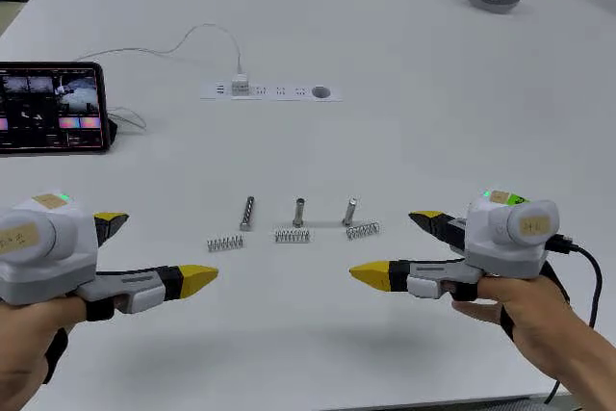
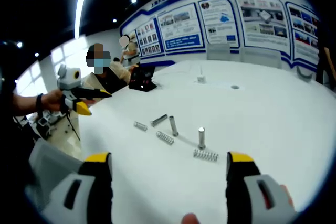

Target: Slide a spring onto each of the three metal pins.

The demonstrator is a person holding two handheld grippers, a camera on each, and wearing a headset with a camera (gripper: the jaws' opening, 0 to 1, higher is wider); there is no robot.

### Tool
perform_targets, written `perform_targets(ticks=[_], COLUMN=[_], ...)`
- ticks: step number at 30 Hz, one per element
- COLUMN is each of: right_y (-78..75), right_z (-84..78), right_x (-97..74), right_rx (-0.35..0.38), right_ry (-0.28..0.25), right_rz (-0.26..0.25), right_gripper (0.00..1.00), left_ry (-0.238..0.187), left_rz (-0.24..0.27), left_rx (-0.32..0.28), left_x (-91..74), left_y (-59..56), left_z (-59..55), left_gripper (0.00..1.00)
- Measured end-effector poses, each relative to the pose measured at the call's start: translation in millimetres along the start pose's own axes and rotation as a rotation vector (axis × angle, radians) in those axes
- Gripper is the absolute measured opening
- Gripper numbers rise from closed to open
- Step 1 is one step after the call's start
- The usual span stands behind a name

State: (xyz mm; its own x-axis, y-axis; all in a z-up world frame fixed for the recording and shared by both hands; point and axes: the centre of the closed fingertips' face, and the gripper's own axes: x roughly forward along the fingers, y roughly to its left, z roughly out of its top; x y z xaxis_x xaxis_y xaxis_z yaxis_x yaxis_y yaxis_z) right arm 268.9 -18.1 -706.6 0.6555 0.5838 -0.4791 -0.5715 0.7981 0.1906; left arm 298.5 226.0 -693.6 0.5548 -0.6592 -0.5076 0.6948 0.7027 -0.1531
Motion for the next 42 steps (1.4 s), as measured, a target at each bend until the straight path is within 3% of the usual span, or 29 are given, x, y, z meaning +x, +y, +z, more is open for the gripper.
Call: perform_targets(ticks=[2, 19, 42], right_y=[-1.0, -1.4, -5.3], right_z=[0.0, -6.7, -26.1], right_x=[-0.5, -1.5, -6.8], right_rx=[-0.028, -0.001, 0.042], right_ry=[0.0, 0.011, 0.05], right_rz=[-0.004, -0.003, -0.016], right_gripper=[0.92, 0.93, 0.9], left_ry=[0.0, 0.007, 0.053], left_rz=[-0.002, -0.025, -0.102], left_rx=[-0.001, 0.011, 0.031], left_x=[1.7, 31.5, 92.9], left_y=[0.5, 9.4, 1.5], left_z=[0.4, 11.0, 21.8], left_gripper=[0.95, 0.93, 0.89])
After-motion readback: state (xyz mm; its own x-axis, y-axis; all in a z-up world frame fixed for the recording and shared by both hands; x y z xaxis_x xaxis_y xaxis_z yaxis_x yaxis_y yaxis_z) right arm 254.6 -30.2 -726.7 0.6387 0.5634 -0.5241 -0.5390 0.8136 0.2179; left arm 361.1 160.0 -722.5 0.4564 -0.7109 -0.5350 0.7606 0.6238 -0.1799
